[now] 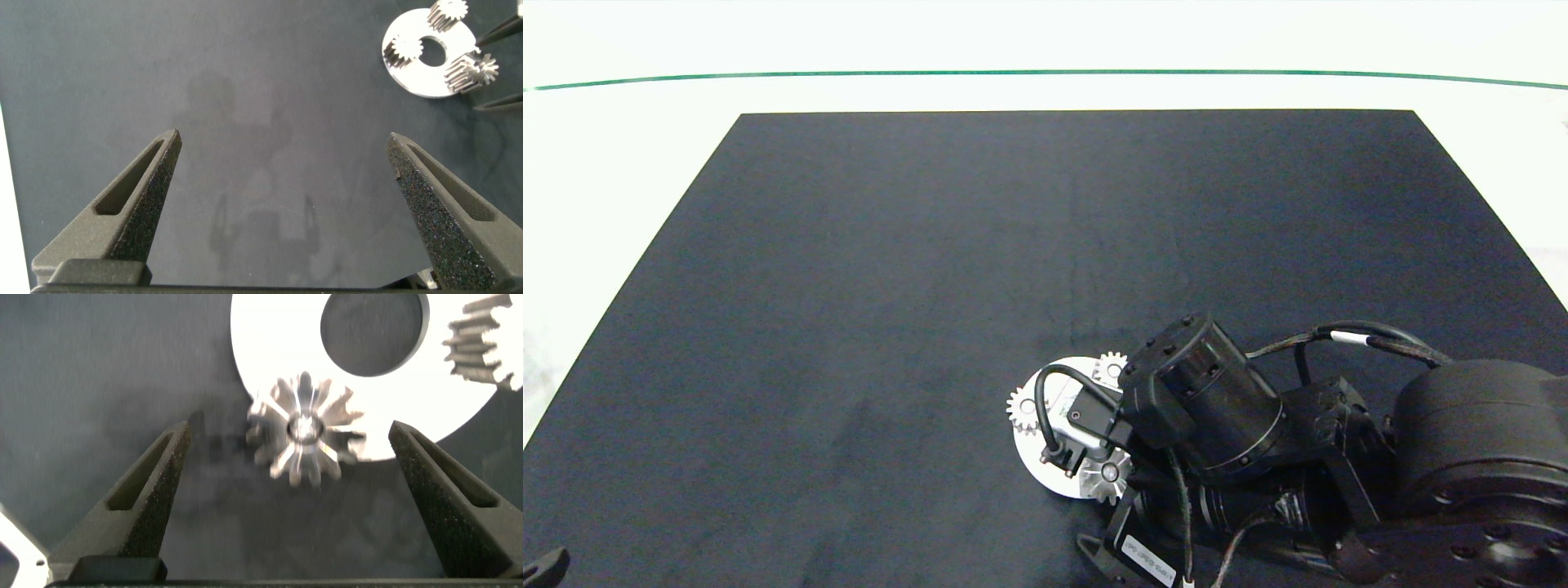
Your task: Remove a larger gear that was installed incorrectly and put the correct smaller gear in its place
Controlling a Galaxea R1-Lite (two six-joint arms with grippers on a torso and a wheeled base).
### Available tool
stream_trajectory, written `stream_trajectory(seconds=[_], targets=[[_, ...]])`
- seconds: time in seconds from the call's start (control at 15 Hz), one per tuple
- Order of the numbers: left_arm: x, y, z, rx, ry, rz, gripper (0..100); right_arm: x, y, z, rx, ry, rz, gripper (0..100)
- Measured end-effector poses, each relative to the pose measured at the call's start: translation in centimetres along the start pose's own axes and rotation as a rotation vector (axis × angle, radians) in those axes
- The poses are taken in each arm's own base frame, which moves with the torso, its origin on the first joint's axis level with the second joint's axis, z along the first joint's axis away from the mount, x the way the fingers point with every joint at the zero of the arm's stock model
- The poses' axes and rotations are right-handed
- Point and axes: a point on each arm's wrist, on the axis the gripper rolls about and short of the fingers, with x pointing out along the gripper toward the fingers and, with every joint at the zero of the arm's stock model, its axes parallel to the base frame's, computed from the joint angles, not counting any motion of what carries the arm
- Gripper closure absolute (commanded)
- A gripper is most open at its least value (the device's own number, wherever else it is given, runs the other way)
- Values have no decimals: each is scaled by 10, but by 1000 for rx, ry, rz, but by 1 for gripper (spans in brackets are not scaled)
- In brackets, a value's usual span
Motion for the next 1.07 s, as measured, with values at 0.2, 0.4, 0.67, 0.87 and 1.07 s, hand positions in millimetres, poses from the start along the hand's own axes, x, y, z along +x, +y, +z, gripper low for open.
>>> stream_trajectory(seconds=[0.2, 0.4, 0.67, 0.87, 1.07], targets=[[0, 0, 0, 0, 0, 0, 0, 6, 0, 6, 9, -6, -3, 1], [0, 0, 0, 0, 0, 0, 0, 8, -1, 10, 11, -14, -5, 7], [0, 0, -1, 0, 2, 0, 0, 9, -1, 10, 8, -7, -4, 15], [0, 0, -1, 0, 3, 0, 0, 10, 0, 9, 6, -1, -9, 21], [0, 0, -1, 0, 3, 0, 0, 10, 0, 9, 5, 1, -10, 27]])
